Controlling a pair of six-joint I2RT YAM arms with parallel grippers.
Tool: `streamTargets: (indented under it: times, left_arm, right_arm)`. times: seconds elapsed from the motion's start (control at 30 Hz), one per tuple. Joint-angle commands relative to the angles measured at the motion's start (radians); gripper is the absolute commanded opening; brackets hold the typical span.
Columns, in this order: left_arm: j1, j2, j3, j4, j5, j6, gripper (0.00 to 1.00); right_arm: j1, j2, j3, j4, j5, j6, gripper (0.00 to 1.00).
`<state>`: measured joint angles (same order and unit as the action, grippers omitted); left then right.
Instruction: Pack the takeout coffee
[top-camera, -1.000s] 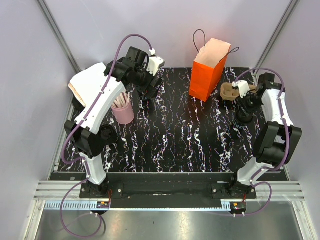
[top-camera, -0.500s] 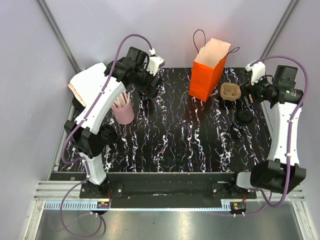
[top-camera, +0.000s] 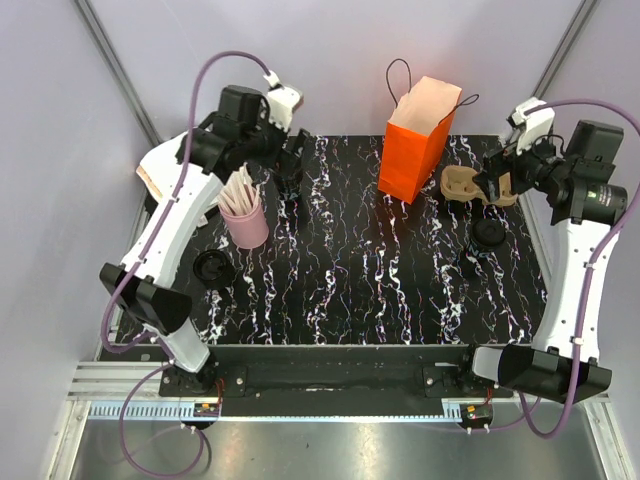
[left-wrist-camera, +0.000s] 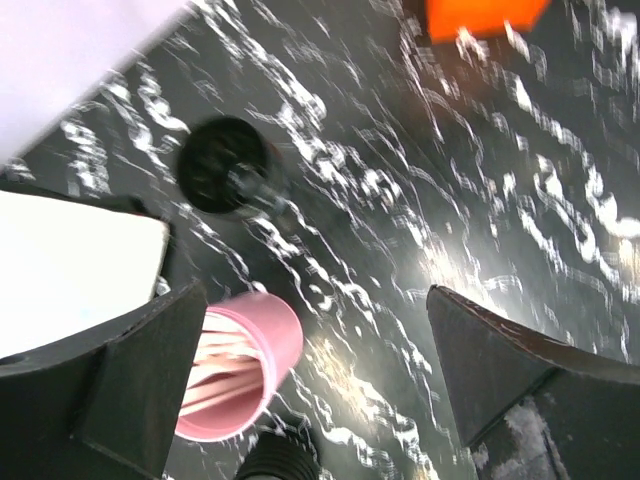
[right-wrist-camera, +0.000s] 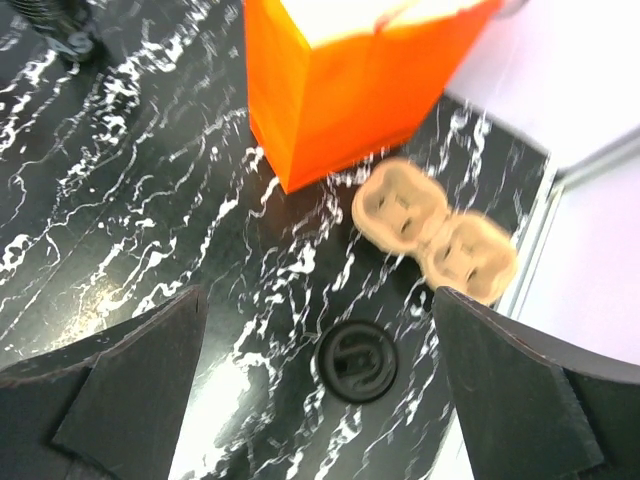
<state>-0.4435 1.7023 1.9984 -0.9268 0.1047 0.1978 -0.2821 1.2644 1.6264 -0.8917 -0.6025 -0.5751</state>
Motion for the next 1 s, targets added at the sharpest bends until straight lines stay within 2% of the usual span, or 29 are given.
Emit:
streamTargets:
  times: [0.0, 0.07, 0.17, 0.23, 0.37, 0.4, 0.5, 0.6, 0.63, 0.7, 0.83, 0.97]
  left_arm:
    - [0.038, -0.102, -0.048, 0.181, 0.009, -0.061, 0.99]
    - [0.042, -0.125, -0.084, 0.213, 0.007, -0.069, 0.99]
    - [0.042, -0.164, -0.139, 0.269, 0.009, -0.080, 0.99]
    - [0.042, -0.174, -0.147, 0.281, 0.013, -0.083, 0.99]
    - [0.042, -0.184, -0.153, 0.284, 0.016, -0.086, 0.99]
    - [0.042, -0.185, -0.154, 0.283, 0.015, -0.086, 0.99]
    - [0.042, -0.188, -0.158, 0.286, 0.024, -0.087, 0.99]
    - [0.042, -0.184, -0.159, 0.283, 0.033, -0.090, 0.99]
    - [0.043, -0.184, -0.161, 0.283, 0.038, -0.089, 0.99]
    - [0.042, -0.179, -0.162, 0.278, 0.049, -0.087, 0.99]
    - [0.042, -0.185, -0.167, 0.263, 0.111, -0.064, 0.99]
    - [0.040, -0.199, -0.176, 0.261, 0.110, -0.048, 0.99]
  right_arm:
    - [-0.003, 0.001, 0.092, -0.024, -0.135, -0.097, 1.00]
    - [-0.003, 0.029, 0.134, 0.008, -0.171, -0.068, 1.00]
    - [-0.003, 0.071, 0.173, 0.107, -0.198, 0.075, 1.00]
    - [-0.003, 0.098, 0.193, 0.173, -0.194, 0.229, 1.00]
    - [-0.002, 0.174, 0.237, 0.273, -0.272, 0.313, 0.85]
    - [-0.003, 0.187, 0.246, 0.290, -0.266, 0.375, 0.80]
    - [0.000, 0.274, 0.367, 0.248, -0.260, 0.419, 0.81]
    - [0.027, 0.357, 0.531, 0.221, -0.130, 0.445, 0.84]
    - [0.061, 0.377, 0.561, 0.209, -0.024, 0.439, 0.84]
    - [0.105, 0.435, 0.659, 0.134, 0.059, 0.362, 0.85]
    - [0.248, 0.504, 0.727, 0.056, 0.344, 0.230, 0.90]
    - [0.276, 0.570, 0.773, 0.066, 0.452, 0.269, 0.91]
